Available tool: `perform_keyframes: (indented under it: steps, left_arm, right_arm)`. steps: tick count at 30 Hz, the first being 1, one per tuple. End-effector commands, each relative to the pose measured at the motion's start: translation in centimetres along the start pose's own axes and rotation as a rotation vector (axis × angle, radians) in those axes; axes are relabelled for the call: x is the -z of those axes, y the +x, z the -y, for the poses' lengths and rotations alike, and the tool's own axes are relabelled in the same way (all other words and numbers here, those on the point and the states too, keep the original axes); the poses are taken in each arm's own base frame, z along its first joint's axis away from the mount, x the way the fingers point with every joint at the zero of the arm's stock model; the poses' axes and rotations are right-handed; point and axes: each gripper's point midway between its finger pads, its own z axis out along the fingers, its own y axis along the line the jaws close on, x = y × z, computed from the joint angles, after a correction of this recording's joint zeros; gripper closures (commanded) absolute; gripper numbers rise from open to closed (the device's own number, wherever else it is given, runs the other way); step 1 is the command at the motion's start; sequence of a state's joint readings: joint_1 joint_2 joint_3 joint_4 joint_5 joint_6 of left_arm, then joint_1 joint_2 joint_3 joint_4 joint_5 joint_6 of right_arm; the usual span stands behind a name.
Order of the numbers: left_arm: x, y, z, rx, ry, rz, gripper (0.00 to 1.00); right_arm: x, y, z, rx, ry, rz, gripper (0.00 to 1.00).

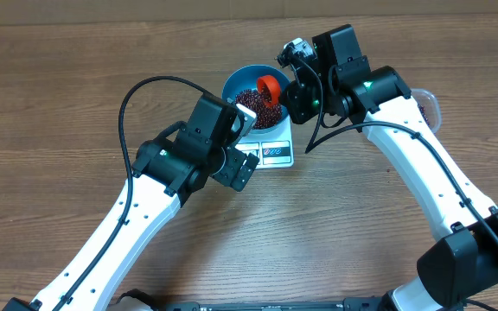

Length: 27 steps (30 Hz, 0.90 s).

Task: Scoop item into bowl and weigh 150g on scale

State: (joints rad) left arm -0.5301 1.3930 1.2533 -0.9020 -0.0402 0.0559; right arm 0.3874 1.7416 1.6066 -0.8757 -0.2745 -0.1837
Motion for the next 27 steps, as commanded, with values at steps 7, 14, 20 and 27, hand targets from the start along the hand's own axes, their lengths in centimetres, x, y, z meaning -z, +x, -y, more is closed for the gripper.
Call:
perform_keyframes:
  steps: [7, 14, 20, 27]
  left_arm:
    - [0.8, -0.4, 0.1, -0.015, 0.006, 0.028, 0.00]
    - [0.8, -0.4, 0.1, -0.015, 0.006, 0.028, 0.00]
    - [0.8, -0.4, 0.1, -0.015, 0.006, 0.028, 0.00]
    - [0.8, -0.4, 0.1, -0.015, 0.006, 0.028, 0.00]
  right_arm:
    - [1.9, -1.6, -0.7, 0.072, -0.012, 0.055, 0.96]
    - [2.0, -2.8, -0.2, 0.017, 0.017, 0.104, 0.96]
    - [2.0, -2.7, -0.1, 0.011, 0.019, 0.098, 0.97]
    - [1.9, -1.6, -1.5, 0.153, -0.052, 0.062, 0.96]
